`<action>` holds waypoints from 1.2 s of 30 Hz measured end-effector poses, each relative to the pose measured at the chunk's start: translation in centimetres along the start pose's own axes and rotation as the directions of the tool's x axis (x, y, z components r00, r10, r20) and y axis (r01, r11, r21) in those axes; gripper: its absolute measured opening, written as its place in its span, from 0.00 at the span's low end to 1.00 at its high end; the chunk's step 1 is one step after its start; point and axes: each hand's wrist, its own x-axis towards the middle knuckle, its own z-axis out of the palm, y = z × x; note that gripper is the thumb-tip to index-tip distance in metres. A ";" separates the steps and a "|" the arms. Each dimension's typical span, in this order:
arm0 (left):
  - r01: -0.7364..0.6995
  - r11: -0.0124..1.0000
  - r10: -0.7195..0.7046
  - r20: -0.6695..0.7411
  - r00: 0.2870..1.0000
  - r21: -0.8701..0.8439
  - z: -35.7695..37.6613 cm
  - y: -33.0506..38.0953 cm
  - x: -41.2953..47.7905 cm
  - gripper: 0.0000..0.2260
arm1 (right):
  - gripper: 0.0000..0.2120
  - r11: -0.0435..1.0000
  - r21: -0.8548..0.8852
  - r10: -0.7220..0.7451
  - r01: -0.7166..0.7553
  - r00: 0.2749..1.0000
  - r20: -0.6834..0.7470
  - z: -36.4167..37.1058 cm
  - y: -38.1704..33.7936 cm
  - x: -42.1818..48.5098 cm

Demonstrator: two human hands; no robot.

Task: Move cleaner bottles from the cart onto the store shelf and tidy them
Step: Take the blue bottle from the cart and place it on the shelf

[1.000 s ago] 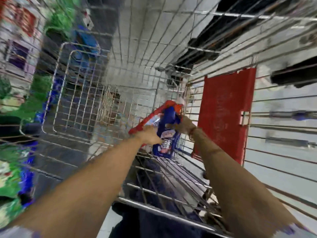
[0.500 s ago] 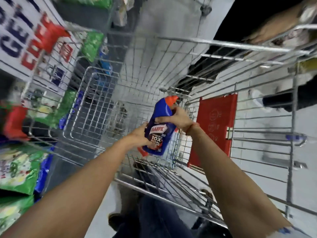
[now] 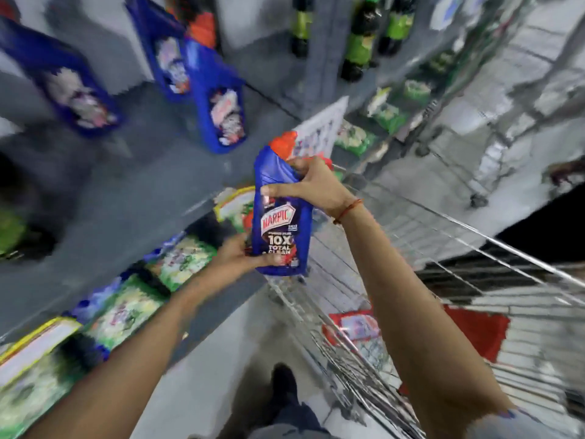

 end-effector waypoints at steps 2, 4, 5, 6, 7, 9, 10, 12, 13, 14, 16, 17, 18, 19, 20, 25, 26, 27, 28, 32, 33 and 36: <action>-0.036 0.999 0.033 -0.108 0.994 -0.032 -4.2 0.4 -3.8 0.27 | 0.14 0.997 -0.030 -0.067 0.070 0.992 0.103 4.5 -4.1 0.9; -0.083 0.995 0.068 -0.219 0.973 -0.057 -7.9 0.6 -8.1 0.23 | 0.15 0.991 -0.030 -0.125 0.133 0.973 0.194 9.3 -7.8 1.2; -0.111 0.993 0.092 -0.276 0.957 -0.052 -9.5 0.7 -10.2 0.20 | 0.15 0.986 -0.032 -0.150 0.162 0.960 0.236 11.8 -9.5 1.3; -0.133 0.990 0.112 -0.328 0.938 -0.041 -11.1 0.5 -12.3 0.18 | 0.15 0.980 -0.034 -0.178 0.194 0.944 0.277 14.2 -11.1 1.1; -0.154 0.988 0.133 -0.376 0.917 -0.026 -12.6 0.3 -14.5 0.17 | 0.17 0.972 -0.034 -0.211 0.233 0.926 0.314 16.7 -12.6 0.9; -0.181 0.984 0.160 -0.457 0.875 -0.001 -15.4 -0.3 -18.9 0.17 | 0.16 0.955 -0.030 -0.261 0.295 0.885 0.385 21.6 -15.3 0.2; -0.189 0.982 0.167 -0.496 0.852 0.006 -16.7 -0.7 -21.1 0.17 | 0.15 0.946 -0.029 -0.281 0.323 0.861 0.423 24.0 -16.4 -0.2; -0.212 0.977 0.181 -0.566 0.804 0.011 -19.0 -1.5 -25.4 0.18 | 0.15 0.925 -0.019 -0.321 0.380 0.807 0.495 28.6 -18.5 -1.3; -0.219 0.976 0.187 -0.600 0.778 0.020 -20.0 -2.0 -27.4 0.18 | 0.16 0.912 -0.013 -0.344 0.411 0.780 0.523 30.8 -19.4 -2.0; -0.221 0.975 0.189 -0.634 0.750 0.028 -21.0 -2.5 -29.4 0.18 | 0.17 0.896 -0.004 -0.369 0.444 0.750 0.549 32.9 -20.3 -2.7; -0.236 0.971 0.195 -0.691 0.696 0.036 -22.8 -3.6 -32.9 0.18 | 0.17 0.862 0.014 -0.414 0.506 0.690 0.593 36.9 -21.9 -4.0; -0.246 0.969 0.198 -0.715 0.670 0.038 -23.6 -4.1 -34.5 0.20 | 0.18 0.851 0.023 -0.428 0.524 0.668 0.609 38.8 -22.6 -4.6; -0.252 0.967 0.198 -0.736 0.648 0.038 -24.2 -4.7 -36.0 0.21 | 0.19 0.842 0.034 -0.439 0.538 0.647 0.624 40.5 -23.1 -5.1; -0.256 0.966 0.200 -0.755 0.625 0.044 -24.9 -5.1 -37.4 0.21 | 0.20 0.831 0.045 -0.451 0.554 0.625 0.638 42.2 -23.6 -5.6; -0.256 0.966 0.197 -0.770 0.607 0.046 -25.6 -5.5 -38.7 0.21 | 0.20 0.820 0.052 -0.460 0.570 0.602 0.653 43.8 -24.1 -6.0; -0.251 0.965 0.192 -0.844 0.501 0.070 -29.2 -6.9 -42.8 0.32 | 0.19 0.760 0.054 -0.493 0.648 0.519 0.698 49.8 -26.1 -7.3; -0.246 0.966 0.191 -0.854 0.485 0.077 -29.9 -7.1 -43.3 0.36 | 0.19 0.746 0.050 -0.497 0.665 0.505 0.706 50.7 -26.4 -7.4; -0.241 0.967 0.194 -0.855 0.480 0.084 -30.5 -7.3 -43.6 0.37 | 0.20 0.733 0.043 -0.502 0.679 0.496 0.709 51.5 -26.5 -7.4; -0.233 0.968 0.193 -0.855 0.481 0.087 -31.2 -7.4 -43.9 0.37 | 0.20 0.724 0.036 -0.505 0.689 0.493 0.708 52.2 -26.7 -7.3; -0.184 0.979 0.171 -0.850 0.497 0.089 -32.3 -7.8 -43.3 0.30 | 0.26 0.715 0.009 -0.502 0.699 0.504 0.703 52.8 -26.6 -6.6; -0.172 0.980 0.179 -0.844 0.507 0.104 -32.4 -7.9 -42.8 0.27 | 0.26 0.715 -0.001 -0.498 0.699 0.511 0.701 52.3 -26.5 -6.4; -0.171 0.977 0.204 -0.799 0.566 0.128 -32.0 -7.6 -40.5 0.23 | 0.24 0.732 -0.037 -0.485 0.681 0.557 0.674 49.2 -26.0 -5.7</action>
